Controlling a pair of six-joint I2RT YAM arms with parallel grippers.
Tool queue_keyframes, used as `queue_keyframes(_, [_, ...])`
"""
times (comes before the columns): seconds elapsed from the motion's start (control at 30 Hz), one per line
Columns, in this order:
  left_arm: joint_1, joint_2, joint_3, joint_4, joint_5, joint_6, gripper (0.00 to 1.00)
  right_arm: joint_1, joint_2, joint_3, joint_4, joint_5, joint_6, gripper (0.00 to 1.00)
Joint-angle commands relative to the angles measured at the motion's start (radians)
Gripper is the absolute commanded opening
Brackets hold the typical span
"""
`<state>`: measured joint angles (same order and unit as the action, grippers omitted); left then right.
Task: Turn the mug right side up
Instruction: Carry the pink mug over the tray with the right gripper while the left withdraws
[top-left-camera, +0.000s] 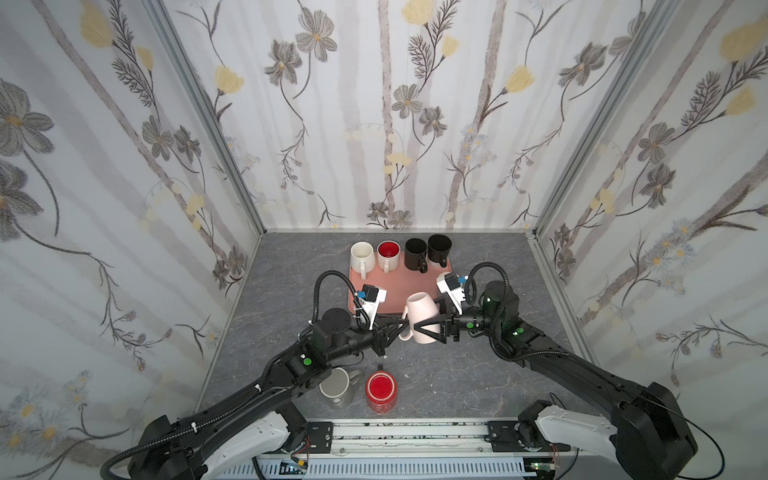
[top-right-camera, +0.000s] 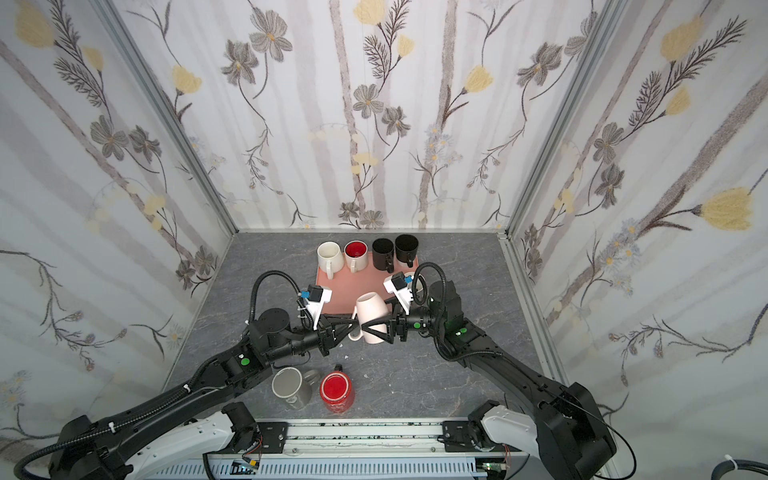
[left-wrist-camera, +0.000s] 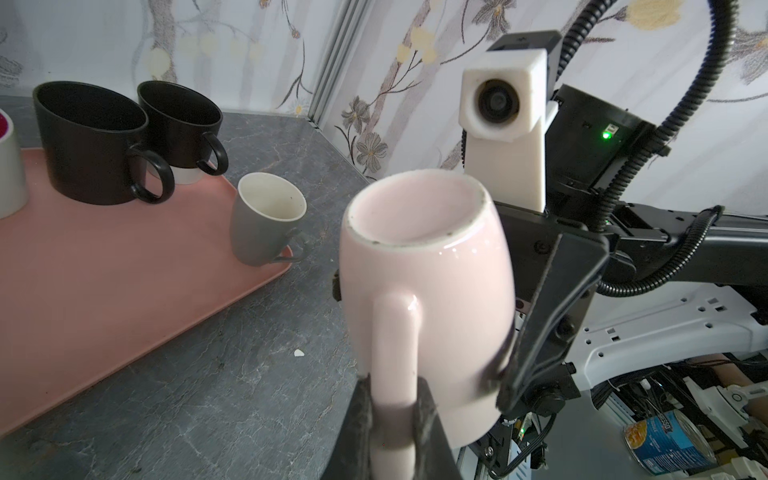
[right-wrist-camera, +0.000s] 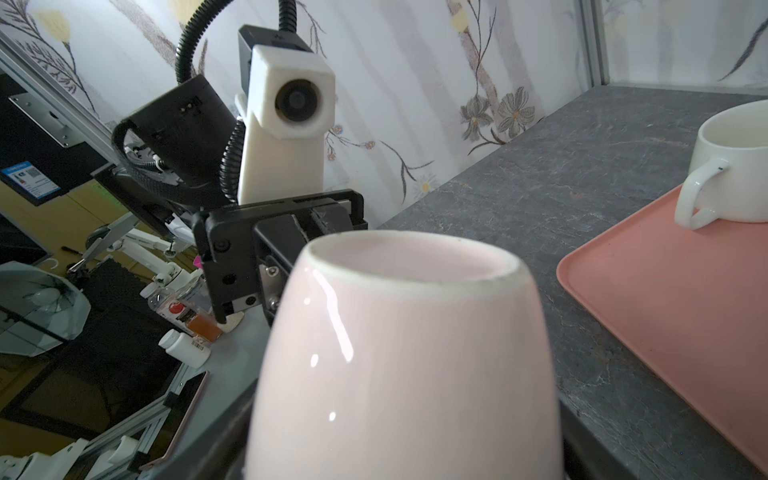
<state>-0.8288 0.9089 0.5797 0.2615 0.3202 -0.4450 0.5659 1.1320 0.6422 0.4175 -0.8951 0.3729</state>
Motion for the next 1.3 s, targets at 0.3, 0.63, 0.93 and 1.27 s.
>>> queue_keyframes(0.3, [-0.06,0.015,0.025,0.155,-0.282,-0.051,0.0,-0.002,-0.223,-0.059,0.186,0.513,0.066,0.87])
queue_keyframes(0.63, [-0.111,0.01,0.053,0.221,-0.568,0.012,0.0,0.011,-0.304,-0.177,0.37,0.547,0.252,0.71])
queue_keyframes(0.93, [-0.113,0.047,0.054,0.533,-0.704,0.087,0.0,0.174,-0.252,-0.268,0.619,0.654,0.34,0.64])
queue_keyframes(1.27, [-0.114,0.115,0.062,0.775,-0.621,0.051,0.0,0.226,0.074,-0.157,1.034,0.549,0.482,0.64])
